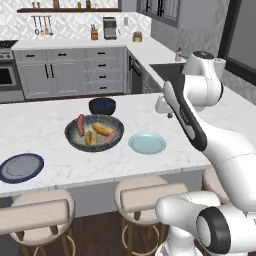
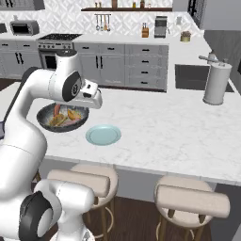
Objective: Place one bun and one sausage from the bowl on each plate.
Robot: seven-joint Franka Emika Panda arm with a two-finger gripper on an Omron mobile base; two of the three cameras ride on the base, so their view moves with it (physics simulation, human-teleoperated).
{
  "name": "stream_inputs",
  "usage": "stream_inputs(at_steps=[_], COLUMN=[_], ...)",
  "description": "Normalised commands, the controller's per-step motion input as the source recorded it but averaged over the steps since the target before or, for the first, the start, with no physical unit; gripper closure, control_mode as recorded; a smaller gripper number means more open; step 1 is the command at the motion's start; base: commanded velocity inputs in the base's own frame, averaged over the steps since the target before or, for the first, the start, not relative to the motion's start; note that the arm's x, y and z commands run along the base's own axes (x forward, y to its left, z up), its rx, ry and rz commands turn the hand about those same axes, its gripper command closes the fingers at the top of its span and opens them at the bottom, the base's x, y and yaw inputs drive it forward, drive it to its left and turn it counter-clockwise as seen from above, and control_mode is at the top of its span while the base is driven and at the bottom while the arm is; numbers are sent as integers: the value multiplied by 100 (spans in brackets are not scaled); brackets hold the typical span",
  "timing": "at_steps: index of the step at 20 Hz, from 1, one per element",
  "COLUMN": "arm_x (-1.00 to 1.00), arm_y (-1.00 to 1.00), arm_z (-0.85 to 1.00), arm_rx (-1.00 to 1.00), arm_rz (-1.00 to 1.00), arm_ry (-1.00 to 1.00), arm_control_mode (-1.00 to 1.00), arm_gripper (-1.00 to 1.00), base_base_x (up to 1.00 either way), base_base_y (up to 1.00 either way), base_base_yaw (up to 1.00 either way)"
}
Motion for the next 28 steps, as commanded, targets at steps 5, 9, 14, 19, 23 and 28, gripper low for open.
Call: stream_inputs(at_steps=[5,9,14,19,23,28], arm_x=[0,0,0,0,0,0], arm_y=[0,0,0,0,0,0], arm_z=[0,0,0,0,0,0], arm_rx=[0,0,0,0,0,0], arm_rz=[0,0,0,0,0,0], arm_ry=[0,0,0,0,0,0], arm_control_mode=[100,100,100,100,100,100], arm_gripper=[-100,-100,-100,-100,-100,-100], base_base_x=[-17,-44,8,48,68,51], base_base_y=[2,52,84,54,0,7], base_base_yaw=[0,0,-2,-6,-2,0])
